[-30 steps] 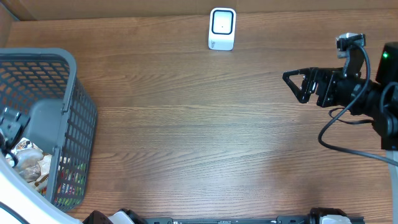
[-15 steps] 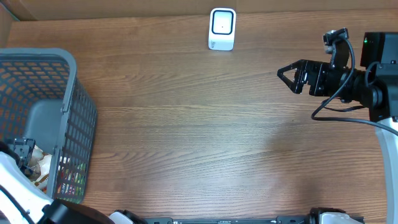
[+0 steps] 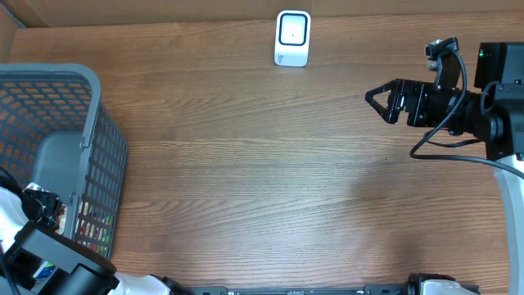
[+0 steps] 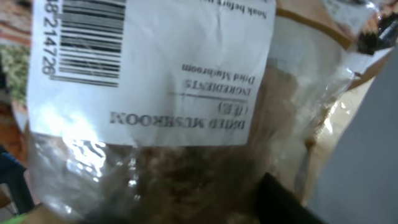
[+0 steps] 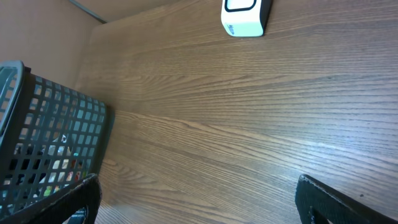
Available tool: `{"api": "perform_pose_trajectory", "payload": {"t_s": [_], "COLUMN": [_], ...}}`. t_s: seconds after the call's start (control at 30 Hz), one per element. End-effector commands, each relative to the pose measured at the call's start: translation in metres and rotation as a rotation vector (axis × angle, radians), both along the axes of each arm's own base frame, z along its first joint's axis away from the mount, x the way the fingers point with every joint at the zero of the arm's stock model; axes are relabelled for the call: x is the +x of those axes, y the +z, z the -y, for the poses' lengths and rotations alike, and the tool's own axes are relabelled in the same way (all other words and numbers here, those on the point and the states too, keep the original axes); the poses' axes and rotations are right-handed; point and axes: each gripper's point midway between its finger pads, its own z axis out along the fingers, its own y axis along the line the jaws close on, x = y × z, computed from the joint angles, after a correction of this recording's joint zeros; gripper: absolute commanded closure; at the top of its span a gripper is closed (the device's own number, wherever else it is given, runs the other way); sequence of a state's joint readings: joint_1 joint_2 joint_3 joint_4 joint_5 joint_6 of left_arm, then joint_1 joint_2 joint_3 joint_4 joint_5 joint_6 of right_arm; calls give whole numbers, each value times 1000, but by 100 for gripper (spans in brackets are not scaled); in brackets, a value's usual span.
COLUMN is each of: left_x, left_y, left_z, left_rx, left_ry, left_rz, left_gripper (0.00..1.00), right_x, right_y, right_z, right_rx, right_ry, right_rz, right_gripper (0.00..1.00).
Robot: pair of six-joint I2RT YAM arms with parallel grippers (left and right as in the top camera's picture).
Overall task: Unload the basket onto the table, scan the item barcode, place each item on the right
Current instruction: 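Grasp the dried mushroom bag with the left gripper, place it mid-table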
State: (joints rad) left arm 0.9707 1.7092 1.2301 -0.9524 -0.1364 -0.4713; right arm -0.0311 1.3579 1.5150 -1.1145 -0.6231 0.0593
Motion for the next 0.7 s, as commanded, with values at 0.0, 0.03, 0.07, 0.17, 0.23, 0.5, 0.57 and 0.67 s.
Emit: {"api": "perform_pose_trajectory", "payload": {"t_s": [0.0, 0.03, 0.07, 0.17, 0.23, 0.5, 0.57, 0.67], "left_x": [25, 31, 41, 56, 69, 157, 167, 181], "left_y": [6, 12, 27, 66, 101, 319, 343, 353], "left_z": [7, 6, 4, -2, -5, 114, 156, 230], "left_rx": [-71, -75, -75, -49, -12, 143, 161, 158], "left_ry": [-98, -122, -148, -184, -230, -840, -986, -1212], "left_rz": [116, 141, 182, 235, 273, 733, 789, 795], "left_gripper": [91, 96, 96, 96, 96, 96, 96, 96], "right_x": [2, 2, 3, 5, 6, 7, 7, 7], "right_y": [11, 11, 11, 13, 14, 15, 15, 15], "right_z": [-1, -1, -1, -1, -1, 0, 0, 0], "right_rx": [-9, -9, -9, -9, -9, -10, -10, -10], "right_ry": [6, 6, 6, 6, 6, 6, 6, 6], "right_rz": [41, 44, 47, 61, 68, 75, 75, 74], "right_gripper": [0, 0, 0, 0, 0, 0, 0, 0]}}
